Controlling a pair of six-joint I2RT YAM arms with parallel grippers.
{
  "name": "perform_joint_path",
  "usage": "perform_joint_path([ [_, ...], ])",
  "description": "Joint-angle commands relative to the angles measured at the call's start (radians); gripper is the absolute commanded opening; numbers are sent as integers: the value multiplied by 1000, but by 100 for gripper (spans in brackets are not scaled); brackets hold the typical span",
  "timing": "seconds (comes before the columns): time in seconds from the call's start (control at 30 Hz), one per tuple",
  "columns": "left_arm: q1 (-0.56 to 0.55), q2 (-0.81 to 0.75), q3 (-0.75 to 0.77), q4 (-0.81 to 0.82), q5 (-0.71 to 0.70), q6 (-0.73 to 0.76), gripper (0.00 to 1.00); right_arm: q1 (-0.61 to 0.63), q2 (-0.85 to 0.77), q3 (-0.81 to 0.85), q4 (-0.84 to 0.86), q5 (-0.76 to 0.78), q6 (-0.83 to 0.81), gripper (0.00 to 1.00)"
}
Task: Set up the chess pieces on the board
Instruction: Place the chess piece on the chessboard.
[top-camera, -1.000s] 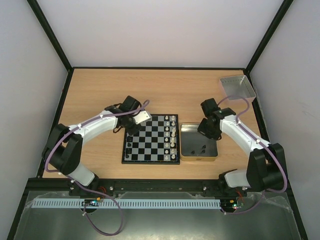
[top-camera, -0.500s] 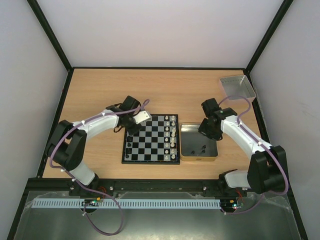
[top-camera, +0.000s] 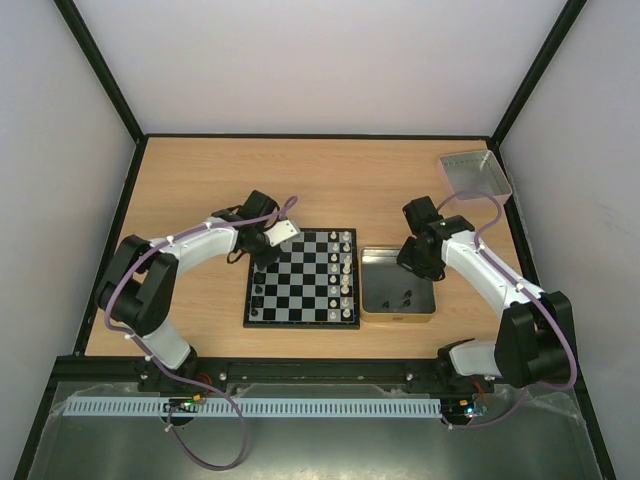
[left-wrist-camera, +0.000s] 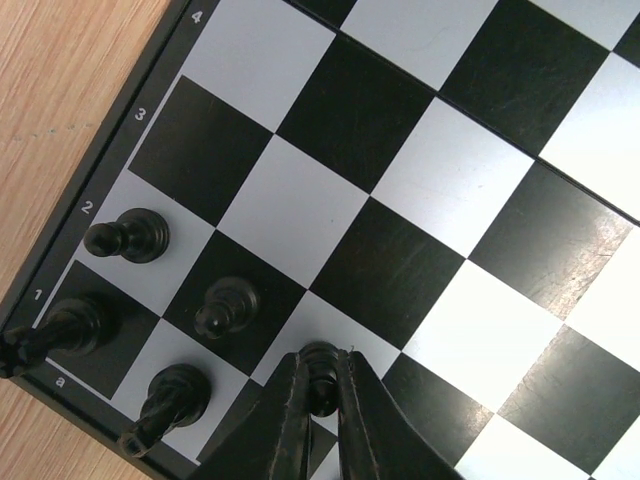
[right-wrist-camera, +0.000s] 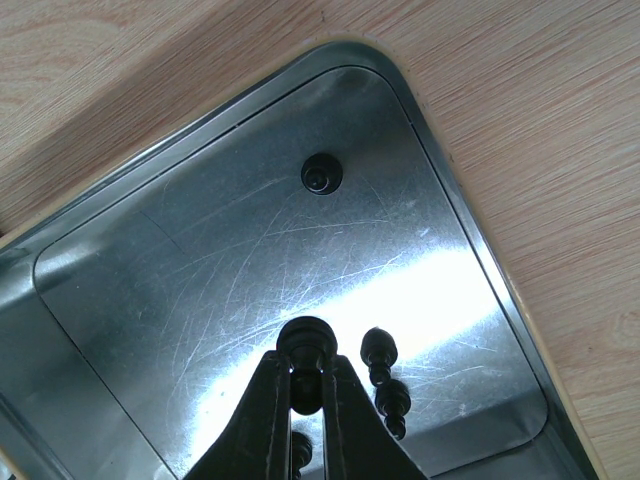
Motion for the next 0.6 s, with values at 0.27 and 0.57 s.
perform_joint_path([
  [0.27,9,20,6,-3,35,6,10,-6,-20,-1,-22,21,-3,3],
  [0.57,11,5,-1,-6,39,7,22,-5,-22,-10,-16,16,0,3],
])
